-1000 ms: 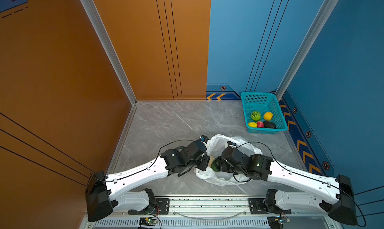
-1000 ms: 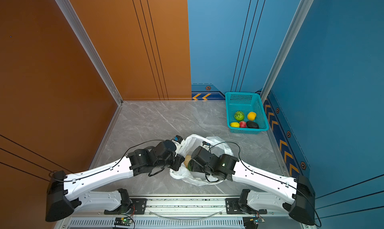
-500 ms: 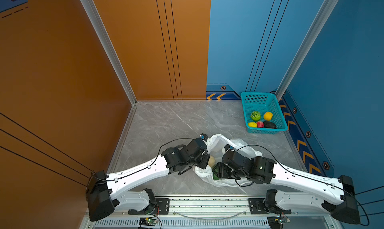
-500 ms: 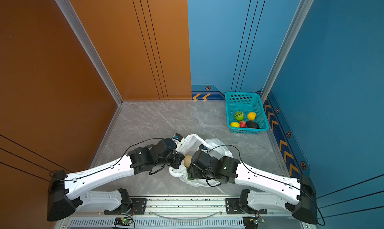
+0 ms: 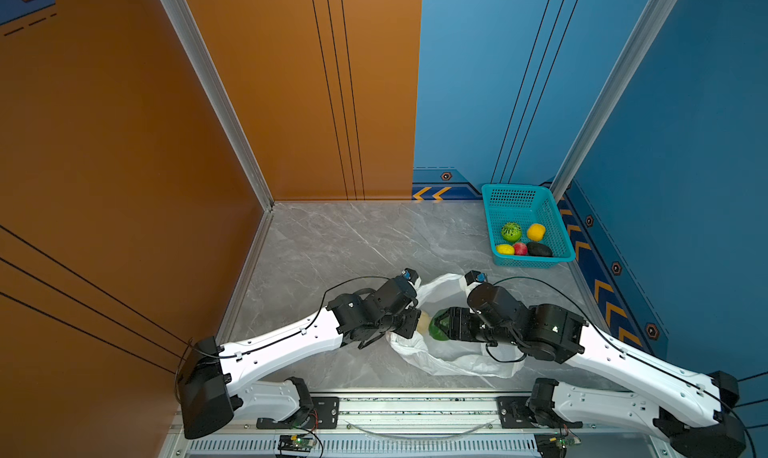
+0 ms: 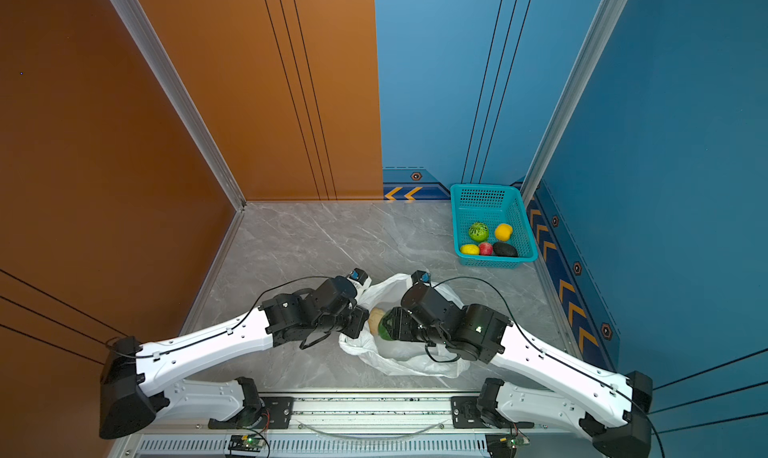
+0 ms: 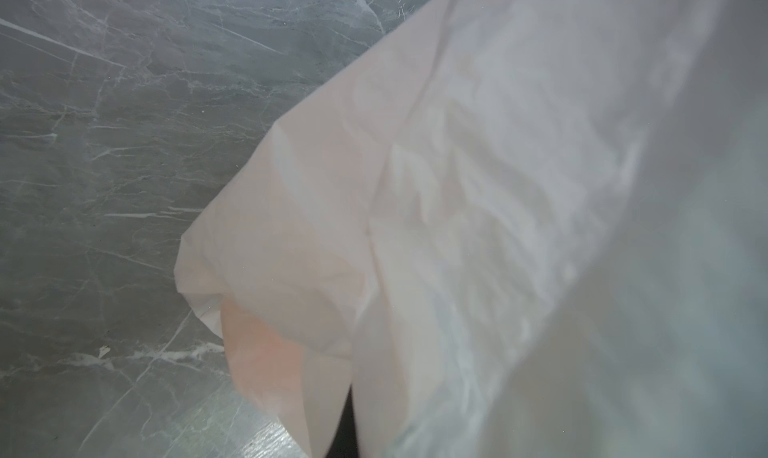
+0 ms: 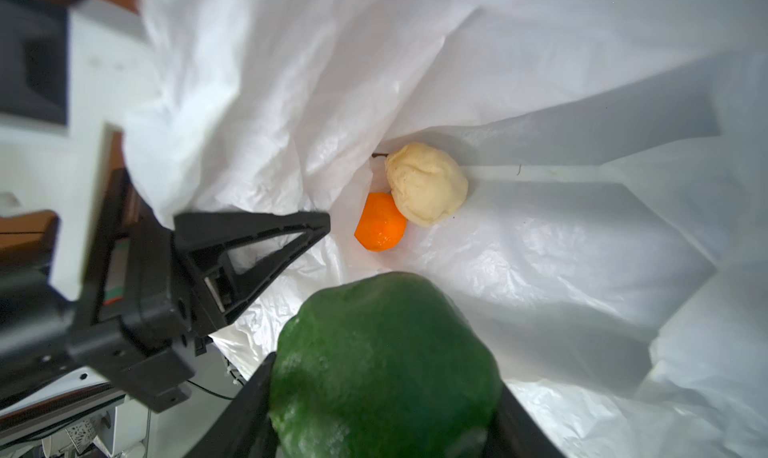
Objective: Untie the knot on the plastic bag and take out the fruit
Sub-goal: 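Lift the green fruit out and carry it over the teal basket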
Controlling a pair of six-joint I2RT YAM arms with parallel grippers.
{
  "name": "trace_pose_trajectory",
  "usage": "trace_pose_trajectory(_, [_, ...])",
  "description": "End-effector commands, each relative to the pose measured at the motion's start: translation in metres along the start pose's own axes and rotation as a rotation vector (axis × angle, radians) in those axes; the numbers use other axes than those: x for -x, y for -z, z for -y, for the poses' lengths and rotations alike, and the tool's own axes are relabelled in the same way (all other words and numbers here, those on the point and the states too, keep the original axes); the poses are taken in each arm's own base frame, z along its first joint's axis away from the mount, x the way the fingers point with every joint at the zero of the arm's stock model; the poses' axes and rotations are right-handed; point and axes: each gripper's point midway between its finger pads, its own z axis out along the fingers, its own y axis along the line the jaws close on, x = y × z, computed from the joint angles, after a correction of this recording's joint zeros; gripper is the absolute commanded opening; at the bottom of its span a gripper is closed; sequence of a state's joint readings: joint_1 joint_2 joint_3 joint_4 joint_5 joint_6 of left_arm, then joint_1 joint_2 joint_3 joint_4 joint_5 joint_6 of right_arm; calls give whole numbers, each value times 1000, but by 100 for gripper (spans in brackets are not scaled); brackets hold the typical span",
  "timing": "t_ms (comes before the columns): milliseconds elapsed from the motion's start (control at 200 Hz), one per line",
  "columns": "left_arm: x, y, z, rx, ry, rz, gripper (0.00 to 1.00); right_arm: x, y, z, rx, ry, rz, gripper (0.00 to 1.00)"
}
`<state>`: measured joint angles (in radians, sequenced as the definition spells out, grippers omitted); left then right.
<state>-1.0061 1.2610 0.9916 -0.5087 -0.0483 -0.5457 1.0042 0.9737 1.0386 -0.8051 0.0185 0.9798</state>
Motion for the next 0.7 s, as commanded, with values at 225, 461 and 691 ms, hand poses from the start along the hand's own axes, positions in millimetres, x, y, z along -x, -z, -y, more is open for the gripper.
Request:
trace_pose_trajectory(225, [3, 4, -4, 20, -3, -1, 0, 54, 47, -9, 52, 11, 82, 51])
trace_pose_trajectory(461, [4, 6, -3, 16, -5, 5, 0, 134, 78, 32, 23, -115, 240, 51])
trace_pose_trajectory(691, [2, 7, -3, 17, 0, 8, 0, 204, 88, 96, -94, -222, 390, 51])
